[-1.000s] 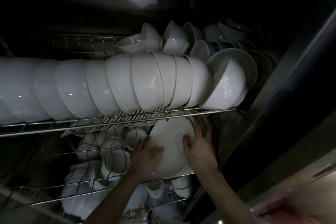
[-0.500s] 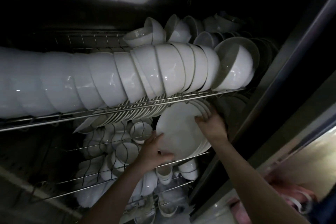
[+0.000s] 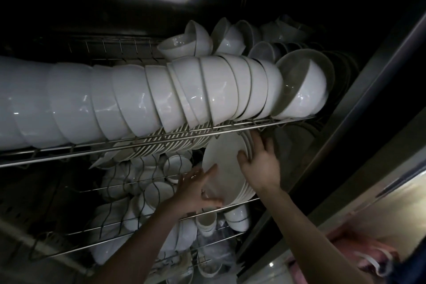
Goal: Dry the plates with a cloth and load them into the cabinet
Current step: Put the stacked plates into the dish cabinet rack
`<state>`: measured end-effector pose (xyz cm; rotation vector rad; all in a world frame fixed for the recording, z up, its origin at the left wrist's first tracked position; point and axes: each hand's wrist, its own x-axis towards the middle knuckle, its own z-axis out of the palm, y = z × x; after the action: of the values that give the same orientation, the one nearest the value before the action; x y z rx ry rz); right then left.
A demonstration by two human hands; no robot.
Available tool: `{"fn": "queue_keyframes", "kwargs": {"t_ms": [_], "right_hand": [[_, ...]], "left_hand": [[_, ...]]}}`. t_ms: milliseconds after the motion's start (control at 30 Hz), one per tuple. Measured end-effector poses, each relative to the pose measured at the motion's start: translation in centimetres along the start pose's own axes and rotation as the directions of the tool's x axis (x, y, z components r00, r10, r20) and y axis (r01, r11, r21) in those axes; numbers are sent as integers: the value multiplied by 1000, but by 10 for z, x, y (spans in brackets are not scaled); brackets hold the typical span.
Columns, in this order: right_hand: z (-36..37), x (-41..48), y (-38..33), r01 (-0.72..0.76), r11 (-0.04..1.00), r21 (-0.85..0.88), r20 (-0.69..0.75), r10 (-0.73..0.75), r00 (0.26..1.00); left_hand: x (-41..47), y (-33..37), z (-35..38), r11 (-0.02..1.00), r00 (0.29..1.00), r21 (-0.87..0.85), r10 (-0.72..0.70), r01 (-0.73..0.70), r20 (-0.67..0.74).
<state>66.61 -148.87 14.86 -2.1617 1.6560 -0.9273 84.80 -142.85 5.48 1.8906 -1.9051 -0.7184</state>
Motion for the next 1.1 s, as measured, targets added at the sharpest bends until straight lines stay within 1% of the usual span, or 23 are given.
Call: {"fn": "queue_keyframes", "kwargs": {"t_ms": [100, 167, 233, 300, 400, 500, 567, 733, 800, 900, 1000, 1100], "right_hand": [[8, -4, 3, -28, 998, 52, -2, 28, 1000], [10, -4, 6, -33, 997, 72, -23, 34, 999], [11, -4, 6, -9, 997, 73, -34, 11, 999], [11, -3, 8, 12, 996, 92, -27, -9, 1000], [9, 0, 16, 5, 984, 177, 9, -7, 1000], [5, 1, 20, -2, 968, 249, 58, -13, 998], [2, 0, 22, 2, 965, 263, 78, -24, 997], [-4, -3, 24, 62, 966, 251, 96, -88, 991], [-7, -7, 22, 83, 971, 222, 84, -104, 991], [-13, -17, 19, 151, 983, 104, 32, -155, 987], [-20, -32, 16, 189, 982, -27, 53, -188, 981], [-27, -51, 13, 248, 960, -133, 9, -249, 969]], "left_hand": [[-4, -12, 1, 998, 998, 61, -30, 27, 56], [-7, -17, 5, 994, 997, 105, -41, 35, 59], [-9, -18, 9, 992, 998, 119, -44, 38, 50], [-8, -17, 8, 994, 997, 95, -51, 46, 50], [-8, -16, 4, 998, 998, 39, -56, 55, 31], [-8, -14, 4, 996, 999, -84, -27, 25, -25], [-9, -11, 6, 989, 999, -149, -11, 3, -47], [-11, -5, 10, 982, 998, -187, 8, -20, -65], [-13, -3, 10, 973, 996, -227, 24, -43, -85], [-17, 2, 7, 961, 993, -268, 36, -66, -116], [-25, 7, 5, 959, 989, -271, 52, -88, -138], [-36, 15, 2, 956, 985, -266, 87, -125, -150]]}}
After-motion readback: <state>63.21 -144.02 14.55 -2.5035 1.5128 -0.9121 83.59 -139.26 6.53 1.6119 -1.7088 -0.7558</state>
